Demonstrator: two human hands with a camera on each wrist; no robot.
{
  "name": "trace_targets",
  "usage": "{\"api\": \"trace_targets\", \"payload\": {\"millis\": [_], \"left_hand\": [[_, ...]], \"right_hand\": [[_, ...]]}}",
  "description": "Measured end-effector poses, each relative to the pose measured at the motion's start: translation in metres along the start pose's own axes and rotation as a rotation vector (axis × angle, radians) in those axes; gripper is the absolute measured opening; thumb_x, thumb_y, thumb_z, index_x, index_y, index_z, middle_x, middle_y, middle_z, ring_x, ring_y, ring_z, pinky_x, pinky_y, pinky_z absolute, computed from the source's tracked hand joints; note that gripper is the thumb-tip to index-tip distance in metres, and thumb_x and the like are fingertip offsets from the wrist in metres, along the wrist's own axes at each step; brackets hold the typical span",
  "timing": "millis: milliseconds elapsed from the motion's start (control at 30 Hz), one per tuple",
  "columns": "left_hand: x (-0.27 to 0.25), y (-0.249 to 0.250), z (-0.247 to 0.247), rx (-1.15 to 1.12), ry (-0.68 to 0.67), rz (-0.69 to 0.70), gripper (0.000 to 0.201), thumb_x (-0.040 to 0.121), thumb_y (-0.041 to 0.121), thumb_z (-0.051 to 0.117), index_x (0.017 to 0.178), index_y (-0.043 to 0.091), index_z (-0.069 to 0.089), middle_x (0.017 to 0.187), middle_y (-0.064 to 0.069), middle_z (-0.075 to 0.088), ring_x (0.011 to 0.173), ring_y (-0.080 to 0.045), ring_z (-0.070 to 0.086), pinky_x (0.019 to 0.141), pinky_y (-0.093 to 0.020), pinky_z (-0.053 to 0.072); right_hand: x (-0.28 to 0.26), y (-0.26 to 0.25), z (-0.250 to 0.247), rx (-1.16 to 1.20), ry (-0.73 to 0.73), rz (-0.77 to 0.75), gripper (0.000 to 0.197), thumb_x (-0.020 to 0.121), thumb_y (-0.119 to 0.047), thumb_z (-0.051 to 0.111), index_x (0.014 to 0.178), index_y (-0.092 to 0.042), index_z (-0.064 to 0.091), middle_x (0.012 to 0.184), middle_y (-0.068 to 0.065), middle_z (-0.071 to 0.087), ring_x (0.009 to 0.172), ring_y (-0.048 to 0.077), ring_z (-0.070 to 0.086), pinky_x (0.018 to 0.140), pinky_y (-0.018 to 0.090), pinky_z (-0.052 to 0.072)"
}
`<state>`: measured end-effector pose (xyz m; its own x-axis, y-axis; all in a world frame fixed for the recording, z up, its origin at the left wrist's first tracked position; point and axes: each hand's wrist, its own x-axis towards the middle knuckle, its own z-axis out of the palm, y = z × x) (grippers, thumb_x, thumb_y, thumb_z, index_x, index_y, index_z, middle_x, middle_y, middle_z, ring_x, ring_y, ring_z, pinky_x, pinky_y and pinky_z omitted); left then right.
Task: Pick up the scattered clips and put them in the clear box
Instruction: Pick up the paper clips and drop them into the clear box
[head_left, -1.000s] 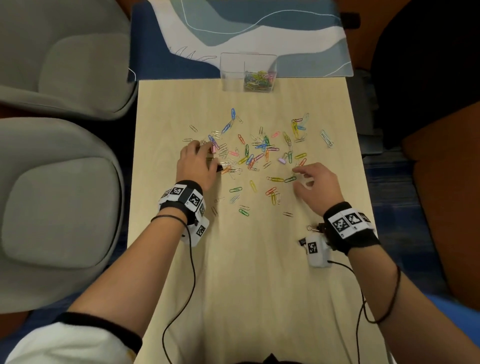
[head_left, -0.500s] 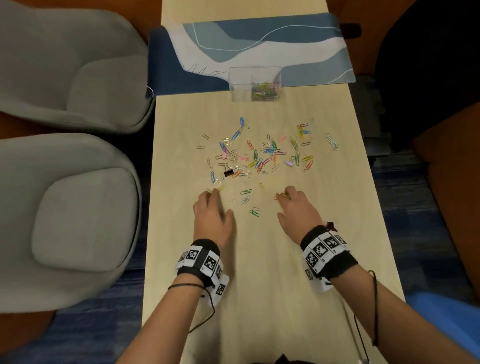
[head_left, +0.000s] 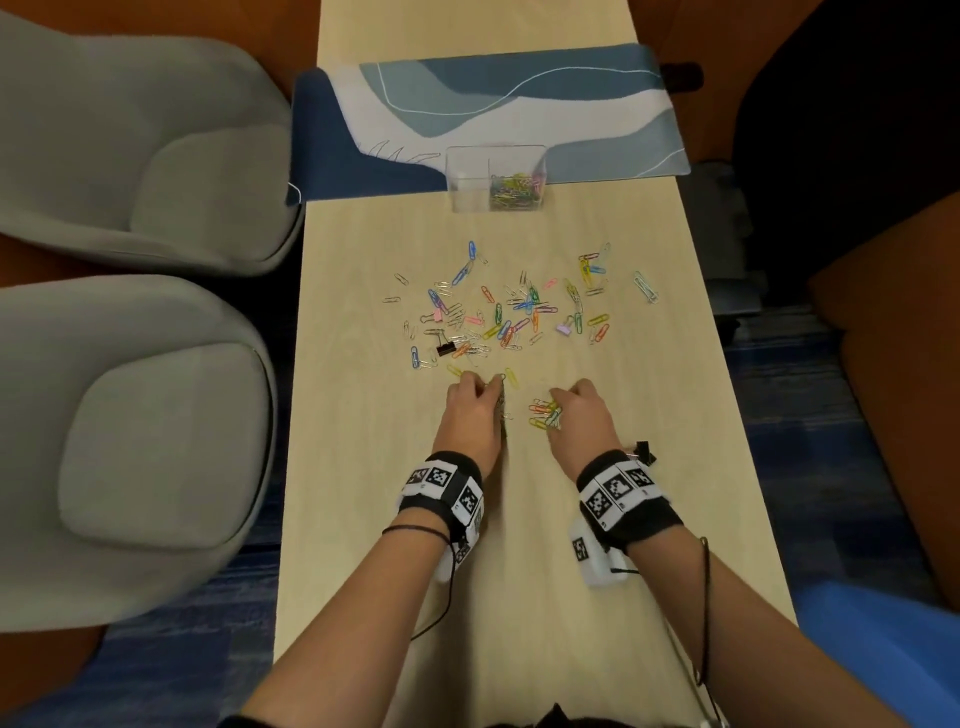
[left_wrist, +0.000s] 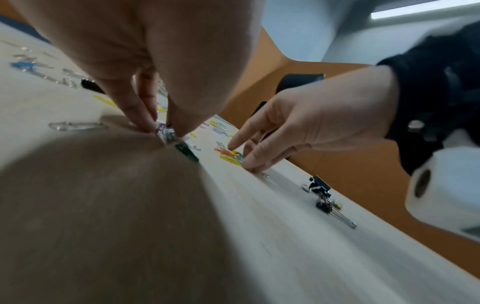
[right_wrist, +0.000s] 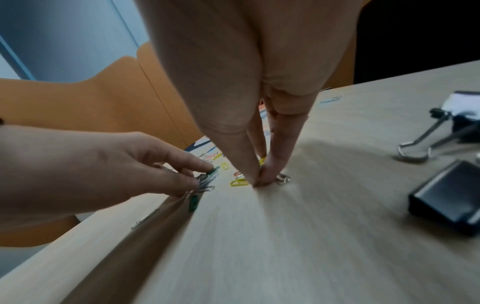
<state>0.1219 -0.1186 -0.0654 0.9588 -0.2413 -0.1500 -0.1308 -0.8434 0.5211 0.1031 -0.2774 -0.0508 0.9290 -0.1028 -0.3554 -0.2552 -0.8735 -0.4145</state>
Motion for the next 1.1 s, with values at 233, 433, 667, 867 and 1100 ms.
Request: {"api": "trace_targets", "payload": {"millis": [233,433,667,867,1100], "left_hand": [[-0.006,0.000,-0.001,0.107,-0.054,0.064,0.043,0.087,0.026,0.068,0.126,0.010,0.060,0.123,-0.011,0.052,0.108,-0.028,0.051,0.095,-0.037,0.047],[0.006,-0.001,-0.008,-0.009,-0.027,0.026,0.012,0.085,0.008,0.066,0.094,0.004,0.074,0.093,-0.012,0.065,0.083,-0.031,0.062,0.076,-0.036,0.052],[0.017,0.005,-0.016,-0.075,-0.050,-0.055,0.013,0.080,0.005,0.065,0.082,0.013,0.075,0.079,-0.008,0.071,0.074,-0.026,0.065,0.071,-0.032,0.055],[0.029,0.009,-0.026,-0.149,-0.074,-0.121,0.027,0.070,-0.007,0.058,0.084,0.010,0.075,0.077,-0.010,0.069,0.073,-0.026,0.064,0.072,-0.031,0.056],[0.044,-0.005,-0.039,-0.266,0.021,-0.189,0.012,0.072,0.002,0.071,0.078,0.009,0.079,0.074,-0.003,0.074,0.066,-0.015,0.067,0.074,-0.021,0.055]], "right_hand": [[-0.004,-0.011,0.007,-0.189,0.005,-0.095,0.059,0.087,-0.027,0.063,0.139,-0.012,0.040,0.132,0.014,0.037,0.113,0.028,0.045,0.097,0.036,0.045],[-0.013,-0.029,0.000,-0.379,-0.078,-0.184,0.036,0.086,0.004,0.042,0.119,-0.003,0.053,0.125,0.015,0.044,0.110,0.028,0.046,0.092,0.032,0.041],[-0.009,-0.041,-0.014,-0.525,-0.200,-0.285,0.032,0.088,0.010,0.040,0.111,-0.001,0.060,0.122,0.018,0.049,0.107,0.031,0.053,0.088,0.035,0.045],[0.001,-0.058,-0.020,-0.630,-0.294,-0.449,0.034,0.092,0.008,0.040,0.121,0.002,0.056,0.117,0.019,0.058,0.106,0.035,0.059,0.085,0.041,0.050],[0.024,-0.060,-0.035,-0.698,-0.330,-0.445,0.029,0.090,0.009,0.046,0.112,0.001,0.062,0.109,0.016,0.063,0.100,0.034,0.063,0.074,0.036,0.049]]}}
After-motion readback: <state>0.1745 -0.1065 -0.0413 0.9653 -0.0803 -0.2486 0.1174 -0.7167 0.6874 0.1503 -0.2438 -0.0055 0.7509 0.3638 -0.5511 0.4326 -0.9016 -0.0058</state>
